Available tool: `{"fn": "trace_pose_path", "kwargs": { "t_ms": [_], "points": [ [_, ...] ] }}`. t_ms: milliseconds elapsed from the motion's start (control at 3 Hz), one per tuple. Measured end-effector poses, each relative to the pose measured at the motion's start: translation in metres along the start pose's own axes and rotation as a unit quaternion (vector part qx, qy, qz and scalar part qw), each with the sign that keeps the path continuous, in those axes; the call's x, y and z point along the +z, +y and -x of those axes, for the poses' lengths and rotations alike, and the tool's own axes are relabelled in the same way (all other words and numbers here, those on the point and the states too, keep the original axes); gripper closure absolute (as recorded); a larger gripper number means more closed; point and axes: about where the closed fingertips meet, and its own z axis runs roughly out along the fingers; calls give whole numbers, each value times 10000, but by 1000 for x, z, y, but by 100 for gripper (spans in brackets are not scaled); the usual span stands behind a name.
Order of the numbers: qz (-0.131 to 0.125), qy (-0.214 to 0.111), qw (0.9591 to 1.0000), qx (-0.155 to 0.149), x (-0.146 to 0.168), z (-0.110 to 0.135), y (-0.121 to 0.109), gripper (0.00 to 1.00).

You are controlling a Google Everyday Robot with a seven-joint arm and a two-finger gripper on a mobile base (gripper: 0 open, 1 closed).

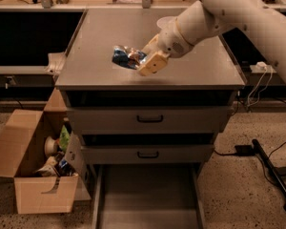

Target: Place redbull can into bottom drawer

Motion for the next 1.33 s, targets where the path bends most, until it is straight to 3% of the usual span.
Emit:
{"fn": "trace_pose_path", "kwargs": {
  "t_ms": [333, 667, 1000, 1333],
  "points": [
    [220, -225, 9993, -193, -29, -16, 48, 100],
    [222, -225, 9993, -193, -29, -16, 48, 100],
    [167, -300, 9989, -310, -20, -60, 64, 100],
    [187, 22, 9987, -472, -3, -123, 93, 100]
  ]
}}
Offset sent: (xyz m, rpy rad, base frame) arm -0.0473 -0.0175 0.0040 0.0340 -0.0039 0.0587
